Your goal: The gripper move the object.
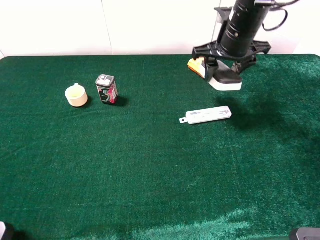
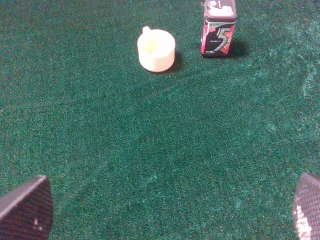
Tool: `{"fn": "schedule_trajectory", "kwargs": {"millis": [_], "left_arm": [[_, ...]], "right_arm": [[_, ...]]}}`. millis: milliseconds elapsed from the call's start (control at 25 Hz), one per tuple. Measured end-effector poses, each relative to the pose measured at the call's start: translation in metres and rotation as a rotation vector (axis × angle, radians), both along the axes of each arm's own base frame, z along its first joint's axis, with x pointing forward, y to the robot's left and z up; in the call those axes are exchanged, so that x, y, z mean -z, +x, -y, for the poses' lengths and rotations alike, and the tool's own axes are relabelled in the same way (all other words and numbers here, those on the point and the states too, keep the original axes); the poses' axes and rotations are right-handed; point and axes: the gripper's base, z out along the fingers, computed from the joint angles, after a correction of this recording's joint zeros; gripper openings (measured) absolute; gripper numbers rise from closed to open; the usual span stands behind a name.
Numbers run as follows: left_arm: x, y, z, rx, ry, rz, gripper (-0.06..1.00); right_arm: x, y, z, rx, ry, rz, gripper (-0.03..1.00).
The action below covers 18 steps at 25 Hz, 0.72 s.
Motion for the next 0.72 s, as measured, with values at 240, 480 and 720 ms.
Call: {"fn": "schedule_trajectory", "kwargs": {"millis": [240, 480, 720], "left_arm": [[0.0, 0.0, 0.0, 0.0, 0.0, 0.0, 0.97], [0.0, 0.0, 0.0, 0.0, 0.0, 0.0, 0.97], [0.0, 0.0, 0.0, 0.0, 0.0, 0.0, 0.97]], "right_arm": [[0.013, -0.002, 0.025, 0.065, 0.014, 0.017, 0.46], [0.024, -0.007, 0.052, 0.138, 0.03, 0.054, 0.46], [0.042, -0.015, 0.069, 0.181, 0.032, 0.065, 0.46]]}}
